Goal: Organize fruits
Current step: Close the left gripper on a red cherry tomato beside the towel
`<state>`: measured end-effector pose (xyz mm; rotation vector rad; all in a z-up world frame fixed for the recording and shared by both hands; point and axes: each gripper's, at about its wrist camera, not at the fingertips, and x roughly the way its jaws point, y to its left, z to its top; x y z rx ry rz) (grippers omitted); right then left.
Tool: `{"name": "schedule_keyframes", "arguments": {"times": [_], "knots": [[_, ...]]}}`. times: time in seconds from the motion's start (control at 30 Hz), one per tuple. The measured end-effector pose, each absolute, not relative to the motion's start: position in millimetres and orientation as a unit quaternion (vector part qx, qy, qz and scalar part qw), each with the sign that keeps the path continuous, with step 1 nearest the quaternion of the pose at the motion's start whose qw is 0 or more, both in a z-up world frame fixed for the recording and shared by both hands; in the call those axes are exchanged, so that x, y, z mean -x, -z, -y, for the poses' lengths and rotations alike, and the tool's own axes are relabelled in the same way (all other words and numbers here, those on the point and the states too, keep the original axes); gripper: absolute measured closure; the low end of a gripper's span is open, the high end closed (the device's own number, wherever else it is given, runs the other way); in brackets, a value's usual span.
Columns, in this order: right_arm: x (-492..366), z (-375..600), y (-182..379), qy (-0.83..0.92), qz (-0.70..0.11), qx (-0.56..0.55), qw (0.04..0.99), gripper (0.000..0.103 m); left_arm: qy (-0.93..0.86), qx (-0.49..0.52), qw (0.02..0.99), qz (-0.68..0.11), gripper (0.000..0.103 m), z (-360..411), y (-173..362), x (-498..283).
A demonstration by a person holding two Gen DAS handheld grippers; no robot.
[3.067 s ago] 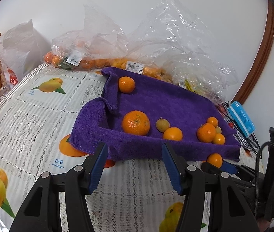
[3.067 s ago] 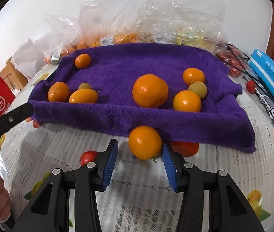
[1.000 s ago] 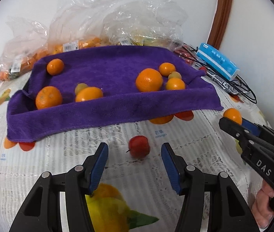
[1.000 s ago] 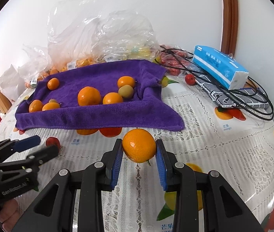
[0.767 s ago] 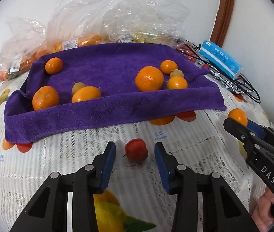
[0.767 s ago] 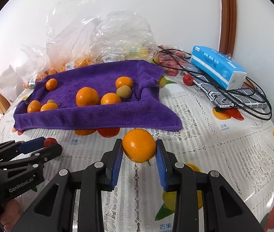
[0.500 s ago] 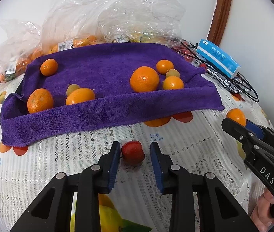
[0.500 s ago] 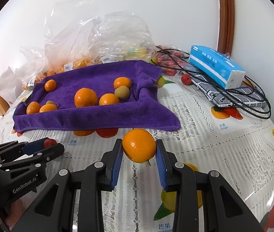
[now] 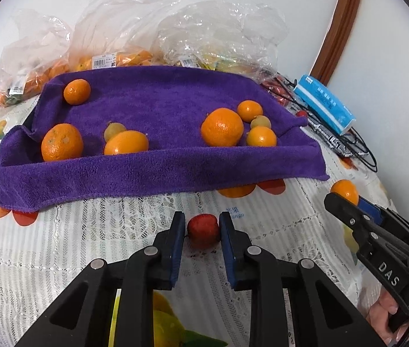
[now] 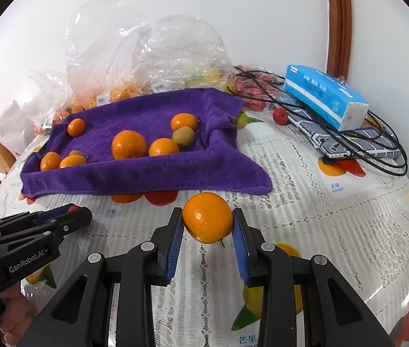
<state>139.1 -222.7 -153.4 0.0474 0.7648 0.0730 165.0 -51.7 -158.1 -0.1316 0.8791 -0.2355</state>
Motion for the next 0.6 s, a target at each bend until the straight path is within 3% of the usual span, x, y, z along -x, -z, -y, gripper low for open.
{"name": "schedule_keyframes", "arguments": {"times": [0.6], "knots": [[-134.6, 218.7, 149.5, -0.072, -0.357, -0.034, 0.931, 0.07, 0.118, 0.039, 0.893, -0.432, 0.079, 57.1, 158.7, -160.6]]}}
